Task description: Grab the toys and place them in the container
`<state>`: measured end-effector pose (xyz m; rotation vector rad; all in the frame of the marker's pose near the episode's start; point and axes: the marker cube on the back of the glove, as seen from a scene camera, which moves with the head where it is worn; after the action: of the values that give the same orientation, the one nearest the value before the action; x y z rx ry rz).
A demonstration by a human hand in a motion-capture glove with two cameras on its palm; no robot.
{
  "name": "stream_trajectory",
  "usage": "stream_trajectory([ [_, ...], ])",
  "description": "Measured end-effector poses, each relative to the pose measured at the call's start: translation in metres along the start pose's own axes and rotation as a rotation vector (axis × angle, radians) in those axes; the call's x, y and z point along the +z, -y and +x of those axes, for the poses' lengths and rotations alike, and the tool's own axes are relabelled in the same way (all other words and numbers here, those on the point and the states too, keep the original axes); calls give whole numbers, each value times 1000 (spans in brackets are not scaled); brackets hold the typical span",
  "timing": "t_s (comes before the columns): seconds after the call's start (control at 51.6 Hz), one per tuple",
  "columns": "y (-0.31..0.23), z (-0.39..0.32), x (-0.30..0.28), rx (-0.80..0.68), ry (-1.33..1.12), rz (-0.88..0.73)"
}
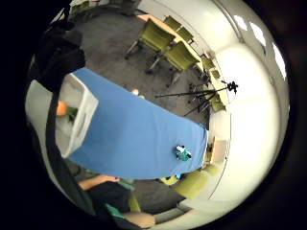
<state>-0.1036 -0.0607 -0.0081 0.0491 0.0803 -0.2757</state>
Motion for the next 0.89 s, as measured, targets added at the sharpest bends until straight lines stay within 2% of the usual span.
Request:
stream_trajectory([
  [0.116, -49, 72, -1, 57, -26, 3],
  [0.271, -107, 168, -1, 242, -28, -18],
  [0.388, -142, 224, -1, 326, -23, -26],
  [0.678, -202, 315, 21, 448, -58, -59],
  [0.892, -249, 376, 73, 526, -45, -99],
])
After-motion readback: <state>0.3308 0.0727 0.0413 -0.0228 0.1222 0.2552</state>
